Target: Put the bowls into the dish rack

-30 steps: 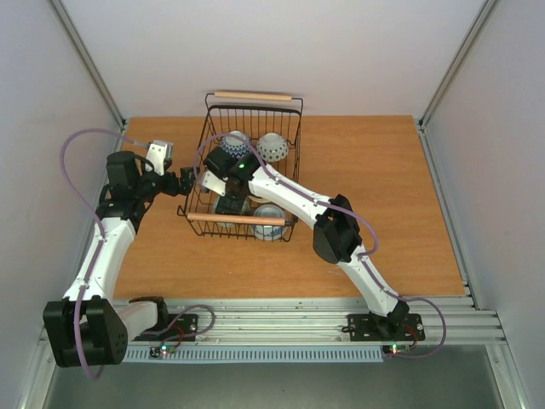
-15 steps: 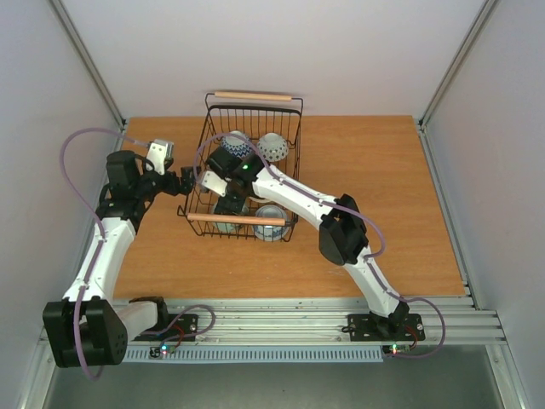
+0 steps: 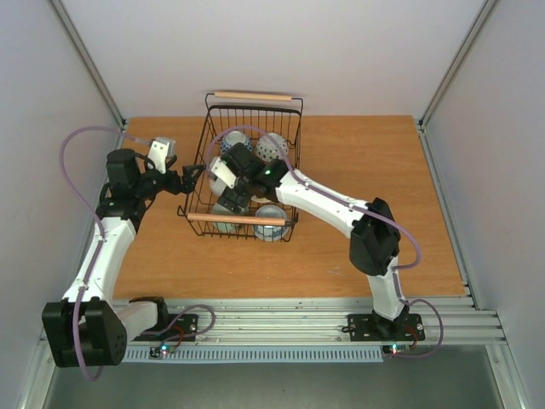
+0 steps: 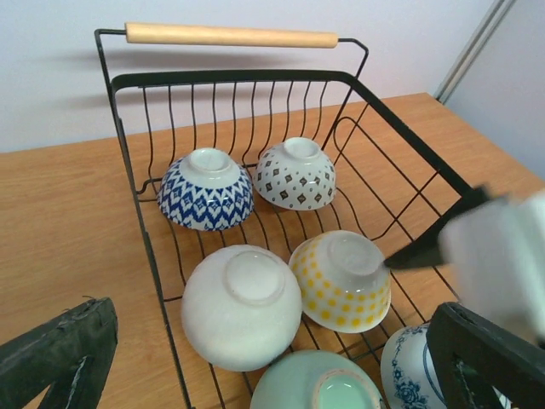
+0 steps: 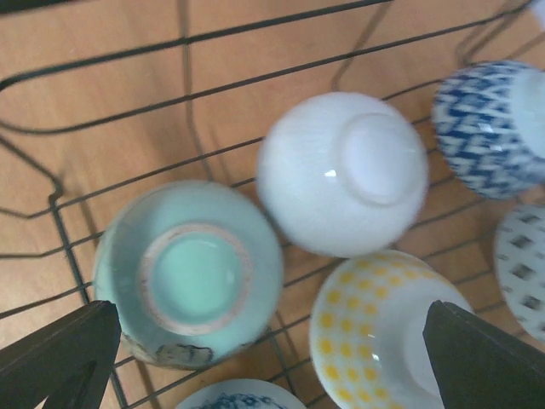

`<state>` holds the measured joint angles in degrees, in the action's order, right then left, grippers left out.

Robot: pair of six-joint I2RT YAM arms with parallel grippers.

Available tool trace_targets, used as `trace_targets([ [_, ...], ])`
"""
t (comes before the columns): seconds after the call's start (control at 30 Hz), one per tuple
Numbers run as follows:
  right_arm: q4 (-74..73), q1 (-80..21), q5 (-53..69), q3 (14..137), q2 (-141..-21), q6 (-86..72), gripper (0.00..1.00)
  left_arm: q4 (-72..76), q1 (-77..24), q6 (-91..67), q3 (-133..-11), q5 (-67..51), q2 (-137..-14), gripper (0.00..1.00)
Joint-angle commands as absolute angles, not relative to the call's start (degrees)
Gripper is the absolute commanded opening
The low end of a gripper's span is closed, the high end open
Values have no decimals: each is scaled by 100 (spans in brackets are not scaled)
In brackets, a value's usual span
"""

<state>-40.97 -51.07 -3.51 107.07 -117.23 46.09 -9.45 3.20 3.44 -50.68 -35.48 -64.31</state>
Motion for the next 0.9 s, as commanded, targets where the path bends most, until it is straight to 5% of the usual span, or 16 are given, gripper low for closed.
trace_targets([
  [0.0,-3287,-4816,-1060,10455,-10876,3848,99,-931,350,414,-5097,-3473,-6457,99],
  [0.33,-3617,-3957,-1659,9256,-9332,1852,99,-890,360,398,-5063,-3295,-6323,99],
  [0.87,-4449,-3920,-3551,5852,-5775,203,99,-860,384,409,-5028,-3307,-6387,99],
])
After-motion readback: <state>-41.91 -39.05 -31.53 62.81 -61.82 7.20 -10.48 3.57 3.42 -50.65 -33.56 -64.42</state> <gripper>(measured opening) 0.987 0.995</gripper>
